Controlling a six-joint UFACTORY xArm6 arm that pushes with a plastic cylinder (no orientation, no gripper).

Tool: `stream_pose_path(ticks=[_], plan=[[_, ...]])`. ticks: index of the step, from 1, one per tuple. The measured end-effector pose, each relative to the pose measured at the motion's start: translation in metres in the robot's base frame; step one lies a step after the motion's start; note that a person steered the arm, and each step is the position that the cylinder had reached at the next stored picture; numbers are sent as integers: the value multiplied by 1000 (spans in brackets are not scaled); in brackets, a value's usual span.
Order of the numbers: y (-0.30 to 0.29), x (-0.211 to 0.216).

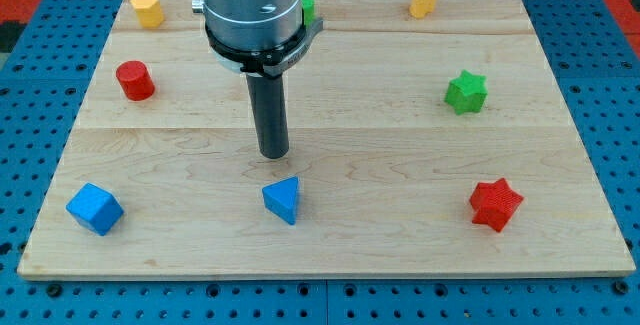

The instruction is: Push the green star towards red star

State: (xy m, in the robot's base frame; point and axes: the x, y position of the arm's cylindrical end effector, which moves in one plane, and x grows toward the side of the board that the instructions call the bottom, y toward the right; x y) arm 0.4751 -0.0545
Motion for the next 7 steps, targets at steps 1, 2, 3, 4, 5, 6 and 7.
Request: stream_pose_path(ticks=[1, 2, 3, 4, 5, 6, 7], plan=[[0, -2], [6, -11], [32, -23], [47, -64], [95, -118], [163, -141], [209, -137]])
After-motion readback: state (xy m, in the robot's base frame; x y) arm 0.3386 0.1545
